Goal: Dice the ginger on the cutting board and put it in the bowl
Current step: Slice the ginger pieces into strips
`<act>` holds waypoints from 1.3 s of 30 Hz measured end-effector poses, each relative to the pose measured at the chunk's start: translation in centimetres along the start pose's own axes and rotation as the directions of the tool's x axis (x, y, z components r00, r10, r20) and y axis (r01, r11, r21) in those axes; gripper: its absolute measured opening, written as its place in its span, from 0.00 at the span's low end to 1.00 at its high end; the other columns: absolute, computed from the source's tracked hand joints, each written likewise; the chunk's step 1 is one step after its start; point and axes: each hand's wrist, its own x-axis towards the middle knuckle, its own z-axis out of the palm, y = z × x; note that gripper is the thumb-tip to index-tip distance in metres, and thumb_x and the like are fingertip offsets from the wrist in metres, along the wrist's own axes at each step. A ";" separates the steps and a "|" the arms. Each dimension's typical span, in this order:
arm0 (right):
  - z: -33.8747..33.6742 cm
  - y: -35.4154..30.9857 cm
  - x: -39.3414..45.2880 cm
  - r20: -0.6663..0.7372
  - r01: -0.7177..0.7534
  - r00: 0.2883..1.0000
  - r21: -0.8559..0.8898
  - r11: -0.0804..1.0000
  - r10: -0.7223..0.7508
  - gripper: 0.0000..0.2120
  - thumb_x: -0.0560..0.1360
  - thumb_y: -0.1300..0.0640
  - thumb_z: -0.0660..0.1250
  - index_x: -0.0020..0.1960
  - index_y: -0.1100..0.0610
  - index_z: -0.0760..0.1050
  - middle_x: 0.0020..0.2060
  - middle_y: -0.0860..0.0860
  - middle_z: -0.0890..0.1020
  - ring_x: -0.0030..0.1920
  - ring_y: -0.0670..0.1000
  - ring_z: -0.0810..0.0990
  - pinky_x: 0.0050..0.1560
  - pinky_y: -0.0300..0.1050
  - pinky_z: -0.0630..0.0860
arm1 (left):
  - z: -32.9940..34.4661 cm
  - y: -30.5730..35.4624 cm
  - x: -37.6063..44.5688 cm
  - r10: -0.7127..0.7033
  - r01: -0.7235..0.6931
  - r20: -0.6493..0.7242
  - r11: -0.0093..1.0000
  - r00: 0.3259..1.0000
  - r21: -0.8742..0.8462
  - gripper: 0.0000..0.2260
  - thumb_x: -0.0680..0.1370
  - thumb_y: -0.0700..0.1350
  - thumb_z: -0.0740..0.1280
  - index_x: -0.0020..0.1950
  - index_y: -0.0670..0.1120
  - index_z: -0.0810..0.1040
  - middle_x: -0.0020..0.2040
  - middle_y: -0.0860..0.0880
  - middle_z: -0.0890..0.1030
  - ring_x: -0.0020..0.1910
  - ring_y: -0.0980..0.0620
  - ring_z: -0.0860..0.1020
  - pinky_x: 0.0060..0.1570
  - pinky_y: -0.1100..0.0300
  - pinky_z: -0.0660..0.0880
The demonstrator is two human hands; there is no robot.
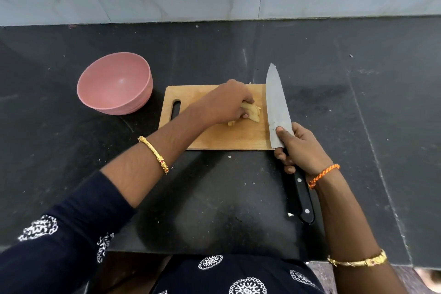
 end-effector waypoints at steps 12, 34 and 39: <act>1.6 1.3 -0.3 -0.203 0.137 0.940 -0.512 0.848 -0.275 0.13 0.81 0.52 0.52 0.39 0.54 0.63 0.33 0.54 0.73 0.38 0.57 0.71 0.35 0.45 0.64 | 2.4 2.3 -1.3 -0.226 0.216 -0.262 0.974 0.938 -0.065 0.11 0.76 0.41 0.66 0.59 0.45 0.79 0.58 0.45 0.78 0.57 0.47 0.75 0.55 0.55 0.72; -0.1 1.2 0.2 -0.205 0.111 0.952 -0.457 0.883 -0.226 0.15 0.80 0.50 0.55 0.35 0.51 0.60 0.33 0.57 0.77 0.42 0.63 0.79 0.41 0.55 0.78 | 3.2 1.3 -2.9 -0.067 0.033 -0.310 0.993 0.948 -0.114 0.16 0.78 0.43 0.64 0.66 0.46 0.74 0.58 0.49 0.76 0.60 0.52 0.70 0.60 0.58 0.70; 0.2 1.1 0.2 -0.191 0.111 0.958 -0.442 0.890 -0.214 0.14 0.80 0.51 0.56 0.35 0.50 0.60 0.33 0.55 0.77 0.42 0.61 0.79 0.42 0.54 0.78 | 3.0 1.5 -2.6 -0.040 0.022 -0.265 0.997 0.963 -0.067 0.17 0.77 0.46 0.66 0.66 0.46 0.74 0.59 0.48 0.76 0.60 0.51 0.71 0.60 0.56 0.70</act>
